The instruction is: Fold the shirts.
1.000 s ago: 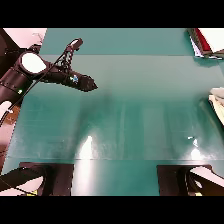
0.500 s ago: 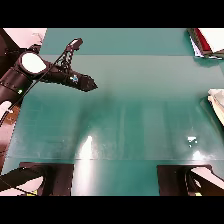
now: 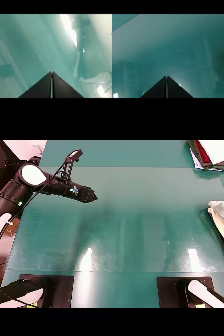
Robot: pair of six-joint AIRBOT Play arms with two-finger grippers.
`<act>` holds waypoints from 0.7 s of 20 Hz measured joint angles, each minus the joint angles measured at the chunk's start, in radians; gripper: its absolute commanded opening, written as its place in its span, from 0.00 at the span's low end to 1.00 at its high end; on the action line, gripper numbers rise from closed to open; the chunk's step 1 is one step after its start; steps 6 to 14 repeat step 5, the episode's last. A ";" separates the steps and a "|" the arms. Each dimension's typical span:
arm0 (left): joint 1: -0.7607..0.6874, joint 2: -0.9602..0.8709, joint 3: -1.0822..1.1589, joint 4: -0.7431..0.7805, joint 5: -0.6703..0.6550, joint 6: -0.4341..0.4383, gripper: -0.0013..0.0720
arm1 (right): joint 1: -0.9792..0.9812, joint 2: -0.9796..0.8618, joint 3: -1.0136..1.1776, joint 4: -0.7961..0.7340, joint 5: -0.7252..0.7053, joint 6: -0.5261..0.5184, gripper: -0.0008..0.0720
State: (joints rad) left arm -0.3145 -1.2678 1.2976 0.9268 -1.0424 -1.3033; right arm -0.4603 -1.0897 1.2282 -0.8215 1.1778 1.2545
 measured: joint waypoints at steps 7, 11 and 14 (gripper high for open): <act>0.000 0.000 0.000 0.000 0.013 -0.001 0.05 | 0.174 0.000 -0.002 -0.011 -0.045 -0.001 0.03; 0.000 0.000 0.000 0.000 0.013 -0.001 0.05 | 0.174 0.000 -0.002 -0.011 -0.045 -0.001 0.03; 0.000 0.000 0.000 0.000 0.013 -0.001 0.05 | 0.174 0.000 -0.002 -0.011 -0.045 -0.001 0.03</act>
